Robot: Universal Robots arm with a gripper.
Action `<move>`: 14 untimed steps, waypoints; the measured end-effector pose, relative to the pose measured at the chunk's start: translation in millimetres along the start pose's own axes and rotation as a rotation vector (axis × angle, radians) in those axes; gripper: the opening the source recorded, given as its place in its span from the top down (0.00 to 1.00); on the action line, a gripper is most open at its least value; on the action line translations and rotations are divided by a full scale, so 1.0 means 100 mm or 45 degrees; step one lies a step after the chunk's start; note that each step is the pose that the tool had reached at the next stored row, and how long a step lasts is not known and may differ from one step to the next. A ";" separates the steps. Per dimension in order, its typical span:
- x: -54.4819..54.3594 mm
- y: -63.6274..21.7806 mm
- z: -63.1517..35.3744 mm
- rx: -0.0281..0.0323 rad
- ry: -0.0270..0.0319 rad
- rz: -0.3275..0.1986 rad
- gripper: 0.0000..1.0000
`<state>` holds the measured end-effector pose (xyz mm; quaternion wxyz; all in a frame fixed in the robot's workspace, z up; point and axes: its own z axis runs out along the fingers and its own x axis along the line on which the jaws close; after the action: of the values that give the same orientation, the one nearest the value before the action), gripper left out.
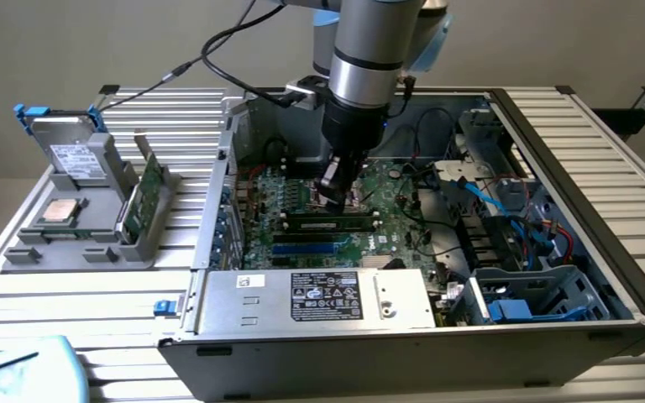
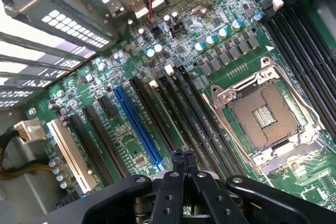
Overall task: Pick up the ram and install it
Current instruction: 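Press down the ram until it locks into place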
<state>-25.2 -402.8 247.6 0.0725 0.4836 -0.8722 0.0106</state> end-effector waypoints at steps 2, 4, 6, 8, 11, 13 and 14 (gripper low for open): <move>0.00 0.000 0.000 -0.0037 -0.0021 0.034 0.89; 0.00 0.000 0.000 -0.0074 -0.0042 0.067 0.89; 0.00 0.000 0.000 -0.0111 -0.0062 0.100 0.89; 0.00 0.000 0.000 -0.0147 -0.0081 0.133 0.89; 0.00 0.000 0.000 -0.0204 -0.0111 0.184 0.89; 0.00 0.000 0.000 -0.0241 -0.0133 0.218 0.89; 0.00 0.000 0.000 -0.0260 -0.0143 0.234 0.89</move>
<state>-25.3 -402.8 247.6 0.0713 0.4007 -0.9134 0.0056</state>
